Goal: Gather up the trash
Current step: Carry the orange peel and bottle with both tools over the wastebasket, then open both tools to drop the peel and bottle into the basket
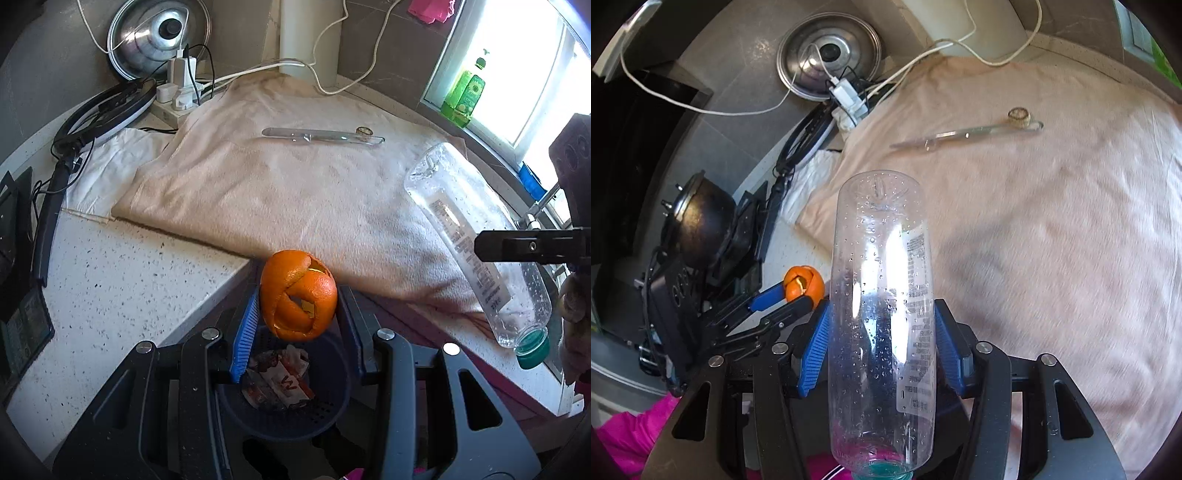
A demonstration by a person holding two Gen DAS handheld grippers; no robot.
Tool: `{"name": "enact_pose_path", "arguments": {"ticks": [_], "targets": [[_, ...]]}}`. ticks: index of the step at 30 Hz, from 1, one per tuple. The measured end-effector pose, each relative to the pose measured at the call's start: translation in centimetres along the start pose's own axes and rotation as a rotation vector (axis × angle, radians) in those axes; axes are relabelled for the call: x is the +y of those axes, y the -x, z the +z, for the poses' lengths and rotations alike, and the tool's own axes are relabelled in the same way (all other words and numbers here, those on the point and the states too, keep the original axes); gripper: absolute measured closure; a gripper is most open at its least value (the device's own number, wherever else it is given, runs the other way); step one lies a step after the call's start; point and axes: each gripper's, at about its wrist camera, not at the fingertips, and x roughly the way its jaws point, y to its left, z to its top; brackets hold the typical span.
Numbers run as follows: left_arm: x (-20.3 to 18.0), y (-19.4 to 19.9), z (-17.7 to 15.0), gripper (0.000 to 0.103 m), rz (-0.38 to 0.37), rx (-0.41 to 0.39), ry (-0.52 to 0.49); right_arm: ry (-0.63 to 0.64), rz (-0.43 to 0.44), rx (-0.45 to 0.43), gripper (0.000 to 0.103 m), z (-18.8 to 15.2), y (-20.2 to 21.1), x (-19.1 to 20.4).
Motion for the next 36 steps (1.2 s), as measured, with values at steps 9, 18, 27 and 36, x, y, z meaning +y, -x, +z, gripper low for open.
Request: {"name": "enact_pose_path", "arguments": {"ticks": [9,18,27,36], "targets": [[1.3,-0.5,-3.5,0.061,-0.001,0.05,0.01,-0.042,-0.008,0.04,0.05,-4.9,-2.5,1.5],[2.1,-2.2,-6.7,0.061,-0.006,0.118,0.016,-0.042,-0.055,0.086,0.05,-8.6,-5.4,2.3],[2.7,-4.4,-9.1,0.061,0.004,0.184,0.028,-0.046,-0.114,0.137,0.05,-11.0,-8.9,2.0],[3.0,-6.6,-10.4,0.061,0.017,0.233,0.034,-0.06,-0.173,0.174,0.05,-11.7,-11.9,0.5]]}}
